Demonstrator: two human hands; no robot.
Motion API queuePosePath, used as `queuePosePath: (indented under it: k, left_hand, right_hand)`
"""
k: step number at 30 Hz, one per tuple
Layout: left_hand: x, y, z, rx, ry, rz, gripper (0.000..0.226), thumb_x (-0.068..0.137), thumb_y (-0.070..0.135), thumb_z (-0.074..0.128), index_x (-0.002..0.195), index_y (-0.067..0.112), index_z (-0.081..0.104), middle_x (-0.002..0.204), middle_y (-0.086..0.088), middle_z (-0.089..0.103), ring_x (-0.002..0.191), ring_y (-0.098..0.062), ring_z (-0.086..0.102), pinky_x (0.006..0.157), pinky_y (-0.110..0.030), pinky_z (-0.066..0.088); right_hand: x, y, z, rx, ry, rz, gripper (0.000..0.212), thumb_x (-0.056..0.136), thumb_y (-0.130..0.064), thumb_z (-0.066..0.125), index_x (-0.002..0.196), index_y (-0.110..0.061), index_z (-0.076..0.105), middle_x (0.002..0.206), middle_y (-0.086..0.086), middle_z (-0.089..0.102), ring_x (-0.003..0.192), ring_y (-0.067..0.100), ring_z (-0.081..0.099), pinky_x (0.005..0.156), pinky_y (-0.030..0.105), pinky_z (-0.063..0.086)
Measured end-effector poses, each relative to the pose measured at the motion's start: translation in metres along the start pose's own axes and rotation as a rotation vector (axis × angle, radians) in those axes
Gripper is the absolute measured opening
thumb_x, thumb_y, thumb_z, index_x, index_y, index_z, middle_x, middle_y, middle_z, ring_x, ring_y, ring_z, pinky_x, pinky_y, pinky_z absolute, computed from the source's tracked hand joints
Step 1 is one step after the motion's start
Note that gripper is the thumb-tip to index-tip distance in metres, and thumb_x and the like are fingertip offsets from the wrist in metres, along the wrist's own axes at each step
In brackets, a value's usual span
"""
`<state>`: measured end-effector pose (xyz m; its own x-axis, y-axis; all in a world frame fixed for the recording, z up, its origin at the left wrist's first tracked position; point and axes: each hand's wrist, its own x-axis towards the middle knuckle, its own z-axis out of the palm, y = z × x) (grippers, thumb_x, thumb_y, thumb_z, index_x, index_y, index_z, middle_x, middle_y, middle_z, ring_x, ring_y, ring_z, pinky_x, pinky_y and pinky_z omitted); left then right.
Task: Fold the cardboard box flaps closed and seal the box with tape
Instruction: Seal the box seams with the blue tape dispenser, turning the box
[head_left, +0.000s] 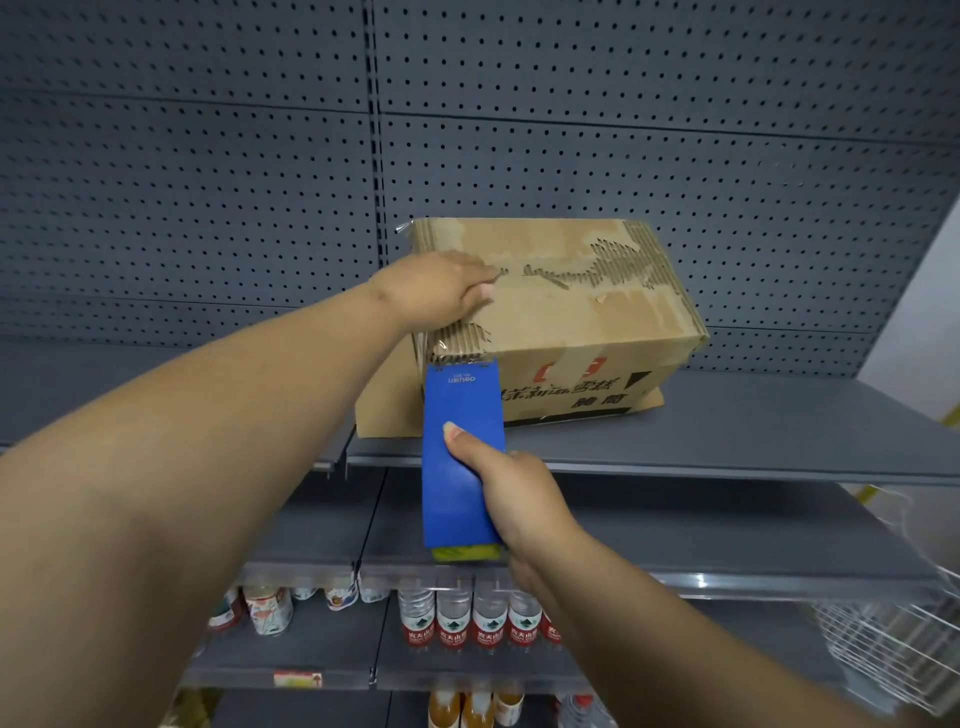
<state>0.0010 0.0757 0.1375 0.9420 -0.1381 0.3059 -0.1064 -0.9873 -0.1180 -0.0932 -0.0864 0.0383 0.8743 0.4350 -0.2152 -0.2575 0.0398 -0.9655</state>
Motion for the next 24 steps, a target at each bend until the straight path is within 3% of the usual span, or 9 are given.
queuePosePath:
  k: [2, 6, 16, 24]
  left_hand:
    - [-0.005, 0.001, -0.003, 0.007, -0.144, -0.042, 0.050, 0.098, 0.047, 0.019, 0.146, 0.037, 0.012, 0.157, -0.005, 0.009, 0.144, -0.025, 0.008, 0.116, -0.038, 0.006]
    - [-0.003, 0.000, 0.001, 0.095, -0.256, -0.073, 0.054, 0.090, 0.064, 0.011, 0.141, 0.051, -0.002, 0.156, -0.006, -0.012, 0.144, -0.028, -0.008, 0.115, -0.042, -0.005]
    - [0.005, 0.007, 0.002, 0.102, -0.284, -0.103, 0.057, 0.089, 0.066, 0.014, 0.141, 0.051, -0.002, 0.157, -0.003, -0.012, 0.144, -0.027, -0.008, 0.115, -0.041, -0.005]
    - [0.000, 0.012, 0.002, 0.123, -0.273, -0.113, 0.057, 0.089, 0.066, 0.015, 0.141, 0.051, 0.000, 0.157, -0.003, -0.011, 0.144, -0.028, -0.008, 0.115, -0.042, -0.004]
  right_hand:
    - [0.002, -0.001, 0.003, -0.014, -0.001, -0.007, 0.020, 0.082, -0.040, 0.068, 0.083, -0.020, 0.067, 0.099, 0.005, 0.073, 0.092, 0.025, 0.069, 0.084, 0.038, 0.057]
    - [0.006, -0.004, 0.008, -0.040, 0.016, -0.016, 0.025, 0.081, -0.042, 0.068, 0.088, -0.017, 0.068, 0.101, 0.007, 0.073, 0.093, 0.026, 0.069, 0.088, 0.043, 0.056]
    - [-0.006, -0.003, -0.006, -0.079, 0.035, -0.088, 0.029, 0.081, -0.041, 0.068, 0.092, -0.015, 0.069, 0.098, 0.006, 0.073, 0.091, 0.024, 0.069, 0.084, 0.041, 0.057]
    - [-0.019, 0.001, -0.011, -0.032, 0.024, -0.093, 0.019, 0.081, -0.037, 0.069, 0.076, -0.019, 0.067, 0.083, 0.002, 0.071, 0.083, 0.025, 0.069, 0.081, 0.041, 0.056]
